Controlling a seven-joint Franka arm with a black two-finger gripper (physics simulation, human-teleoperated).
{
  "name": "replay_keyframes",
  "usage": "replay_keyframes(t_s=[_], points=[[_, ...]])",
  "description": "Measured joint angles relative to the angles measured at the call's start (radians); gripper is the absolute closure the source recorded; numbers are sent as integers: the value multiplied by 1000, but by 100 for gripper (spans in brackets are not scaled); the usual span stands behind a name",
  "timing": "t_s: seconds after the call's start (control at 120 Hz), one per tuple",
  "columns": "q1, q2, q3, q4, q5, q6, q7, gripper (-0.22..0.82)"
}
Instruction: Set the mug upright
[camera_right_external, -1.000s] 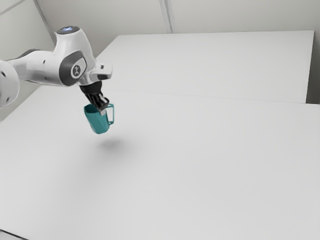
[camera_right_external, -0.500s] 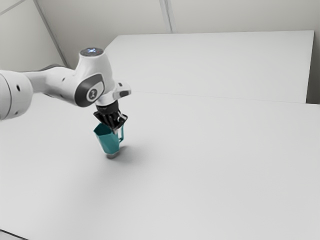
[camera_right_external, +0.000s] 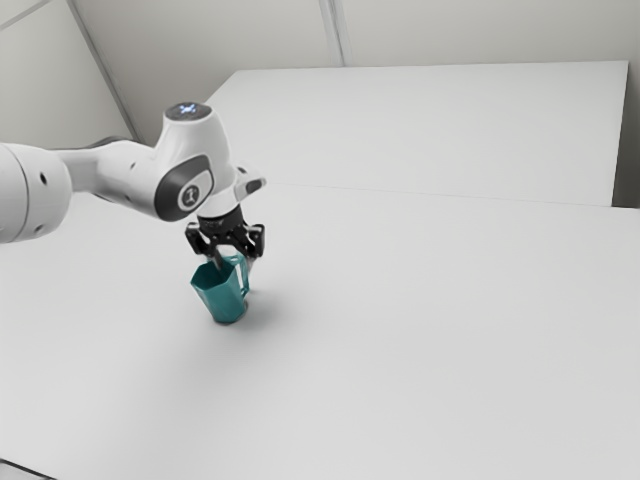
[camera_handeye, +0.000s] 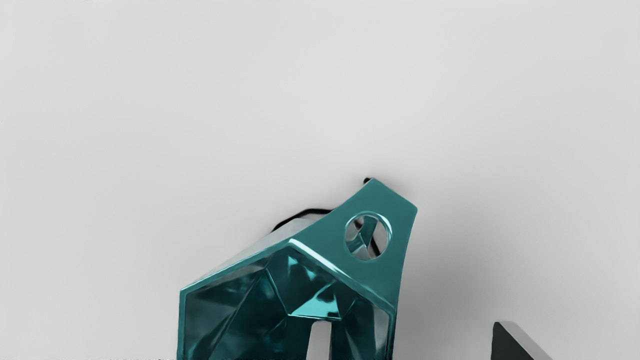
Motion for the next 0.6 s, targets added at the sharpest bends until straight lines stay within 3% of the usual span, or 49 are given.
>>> replay_keyframes(t_s=[0.233,0.6], points=[[-15,-67,0,36,-7,-63,-54,9],[-55,-106,-1,270,-11,-245,6,2]])
